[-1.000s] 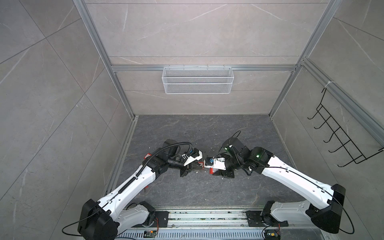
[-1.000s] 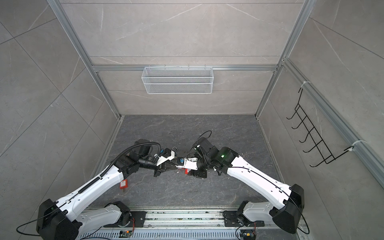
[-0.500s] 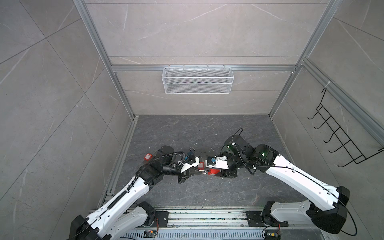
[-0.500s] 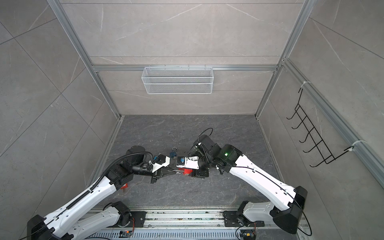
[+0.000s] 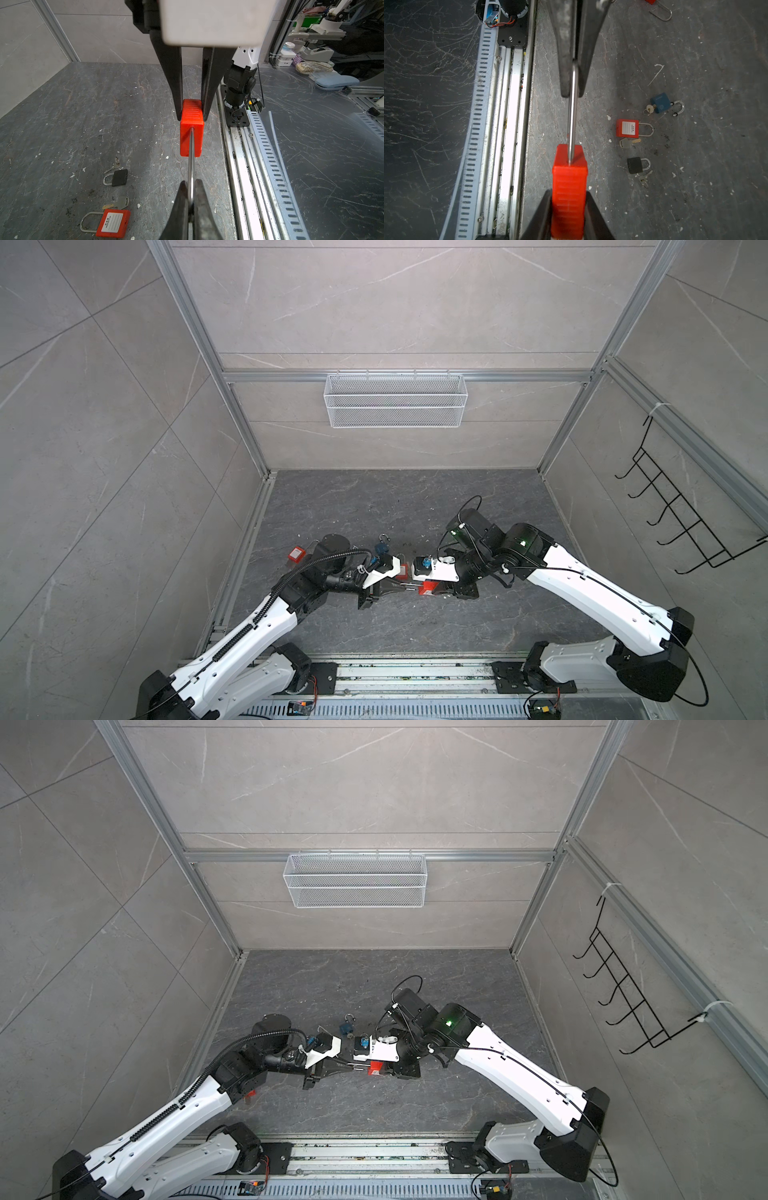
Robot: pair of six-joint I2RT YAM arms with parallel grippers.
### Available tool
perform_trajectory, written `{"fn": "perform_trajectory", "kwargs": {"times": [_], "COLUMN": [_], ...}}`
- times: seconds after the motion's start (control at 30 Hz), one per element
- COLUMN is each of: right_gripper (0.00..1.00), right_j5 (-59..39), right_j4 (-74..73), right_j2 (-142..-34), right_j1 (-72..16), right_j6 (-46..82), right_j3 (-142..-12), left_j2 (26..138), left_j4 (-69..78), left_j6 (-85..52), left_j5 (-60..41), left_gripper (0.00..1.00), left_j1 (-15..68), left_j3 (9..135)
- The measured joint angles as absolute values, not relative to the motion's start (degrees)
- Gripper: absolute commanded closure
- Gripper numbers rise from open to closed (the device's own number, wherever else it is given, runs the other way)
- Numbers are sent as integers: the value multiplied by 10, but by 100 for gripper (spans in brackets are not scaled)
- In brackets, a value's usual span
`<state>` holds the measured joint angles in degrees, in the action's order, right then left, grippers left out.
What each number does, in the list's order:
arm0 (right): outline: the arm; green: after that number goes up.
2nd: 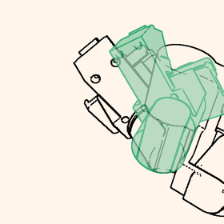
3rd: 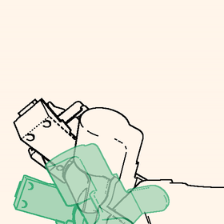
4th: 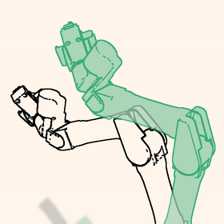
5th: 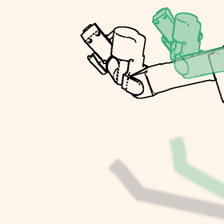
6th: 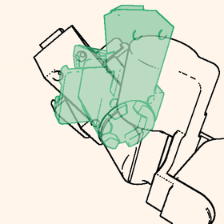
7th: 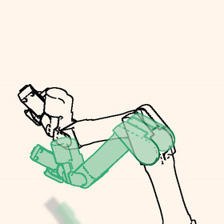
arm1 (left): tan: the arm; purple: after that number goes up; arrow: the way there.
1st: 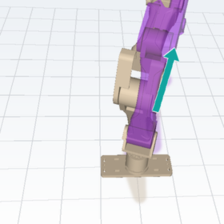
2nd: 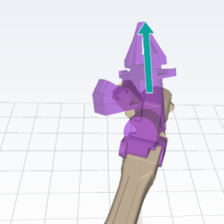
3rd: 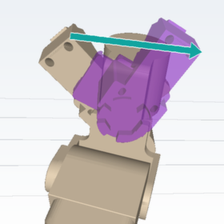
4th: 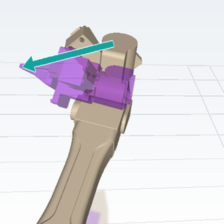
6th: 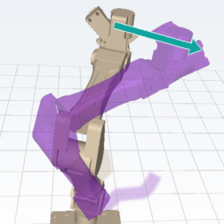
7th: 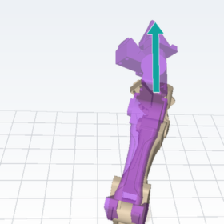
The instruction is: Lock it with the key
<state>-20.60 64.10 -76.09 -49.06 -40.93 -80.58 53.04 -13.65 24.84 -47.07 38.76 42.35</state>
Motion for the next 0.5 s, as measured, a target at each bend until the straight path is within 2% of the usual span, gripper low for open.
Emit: {"fn": "perform_trajectory", "kwargs": {"times": [0.17, 0.5], "right_gripper": [81, 82], "right_j5": [-208, -238], "right_j4": [644, 656], "right_j2": [-763, -762], "right_j1": [-490, -486], "right_j6": [-409, -408], "right_j3": [-808, -809], "left_j2": [535, 546], "left_j4": [-135, -110], "left_j6": [238, 236], "left_j5": [-474, -481], "left_gripper": [100, 100], "left_j1": [390, 414], "left_j3": [423, 417]}}
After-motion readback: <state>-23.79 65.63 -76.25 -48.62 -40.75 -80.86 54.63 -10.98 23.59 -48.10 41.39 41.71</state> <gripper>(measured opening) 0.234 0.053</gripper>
